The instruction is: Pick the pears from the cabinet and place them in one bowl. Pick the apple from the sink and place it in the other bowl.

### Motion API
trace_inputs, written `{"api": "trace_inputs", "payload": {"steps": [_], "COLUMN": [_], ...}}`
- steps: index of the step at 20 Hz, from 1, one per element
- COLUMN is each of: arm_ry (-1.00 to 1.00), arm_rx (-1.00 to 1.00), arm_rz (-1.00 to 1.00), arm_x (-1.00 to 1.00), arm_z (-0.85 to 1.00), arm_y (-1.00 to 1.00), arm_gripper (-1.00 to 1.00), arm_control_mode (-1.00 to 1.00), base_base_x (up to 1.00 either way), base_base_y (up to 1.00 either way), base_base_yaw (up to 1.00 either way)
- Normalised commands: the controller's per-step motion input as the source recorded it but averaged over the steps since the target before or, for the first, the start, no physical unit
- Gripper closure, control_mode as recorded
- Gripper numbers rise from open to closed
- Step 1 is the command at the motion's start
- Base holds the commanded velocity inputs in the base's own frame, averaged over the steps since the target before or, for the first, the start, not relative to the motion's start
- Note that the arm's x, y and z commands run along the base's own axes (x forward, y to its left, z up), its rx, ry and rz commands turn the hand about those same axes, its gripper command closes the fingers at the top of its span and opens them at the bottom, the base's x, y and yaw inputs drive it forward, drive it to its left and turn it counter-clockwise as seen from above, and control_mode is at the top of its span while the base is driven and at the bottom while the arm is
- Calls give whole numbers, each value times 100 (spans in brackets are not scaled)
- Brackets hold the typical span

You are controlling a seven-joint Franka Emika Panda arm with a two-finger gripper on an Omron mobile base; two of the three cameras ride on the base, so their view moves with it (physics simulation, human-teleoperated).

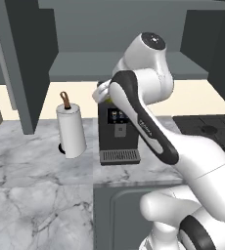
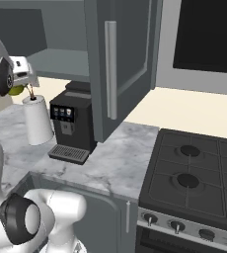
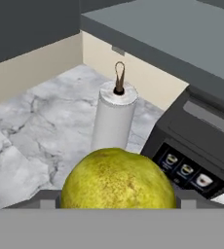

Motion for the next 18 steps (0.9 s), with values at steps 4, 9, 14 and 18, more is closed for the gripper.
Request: {"api": "trace_inputs", "payload": {"steps": [4, 9, 14, 18], "arm_ry": [0, 0, 0, 0], "arm_rx": [-3, 0, 0, 0], "arm_rz": [0, 0, -1, -7], "arm_x": [-27, -31, -25, -18], "arm_z": [-24, -23, -22, -17], "arm_y": [-6, -10, -15, -16], "arm_gripper": [100, 100, 100, 100], "arm_control_mode": [-100, -100, -100, -100], "base_base_x": [0, 0, 0, 0], "base_base_y": [0, 0, 0, 0], "base_base_yaw": [0, 0, 0, 0]}}
